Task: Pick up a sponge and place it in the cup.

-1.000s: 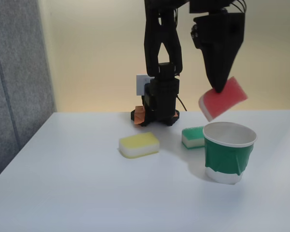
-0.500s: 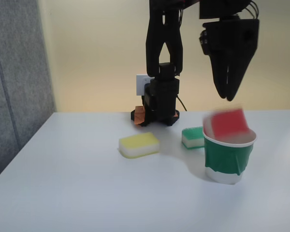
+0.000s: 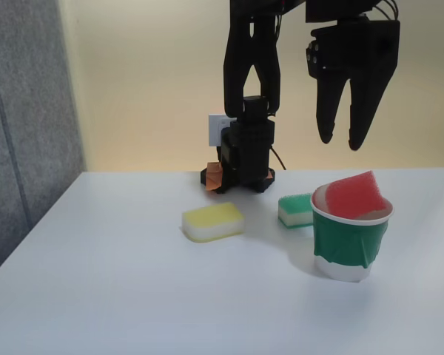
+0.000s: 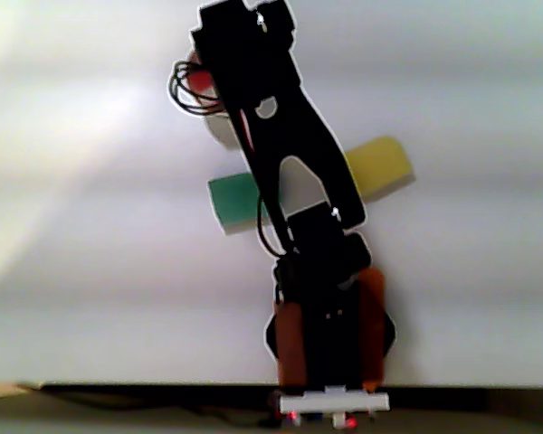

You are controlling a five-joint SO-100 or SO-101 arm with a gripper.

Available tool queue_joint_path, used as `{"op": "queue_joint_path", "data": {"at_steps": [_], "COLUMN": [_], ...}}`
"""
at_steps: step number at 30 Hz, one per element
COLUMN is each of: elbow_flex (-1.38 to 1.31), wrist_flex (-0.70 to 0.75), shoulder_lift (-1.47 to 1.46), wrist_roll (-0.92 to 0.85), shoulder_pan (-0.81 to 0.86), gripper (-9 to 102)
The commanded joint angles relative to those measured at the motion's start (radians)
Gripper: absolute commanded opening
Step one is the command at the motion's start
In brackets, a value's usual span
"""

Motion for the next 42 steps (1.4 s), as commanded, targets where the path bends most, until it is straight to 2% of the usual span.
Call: {"op": "queue_joint_path", "data": {"at_steps": [1, 5, 12, 16, 26, 33, 38, 42], "elbow_flex": [0.071, 0.311, 0.795, 1.071, 1.506, 1.684, 1.741, 1.766], "wrist_flex": [-0.015, -0.141, -0.414, -0.514, -0.531, -0.538, -0.428, -0.394], "shoulder_lift": [0.144, 0.325, 0.664, 0.881, 1.376, 1.497, 1.606, 1.606], "wrist_roll": [-0.1, -0.193, -0.239, -0.221, -0.173, -0.215, -0.224, -0.239], "shoulder_pan": [0.078, 0.196, 0.353, 0.405, 0.423, 0.425, 0.43, 0.426], "gripper": [15, 0, 0, 0, 0, 0, 0, 0]}}
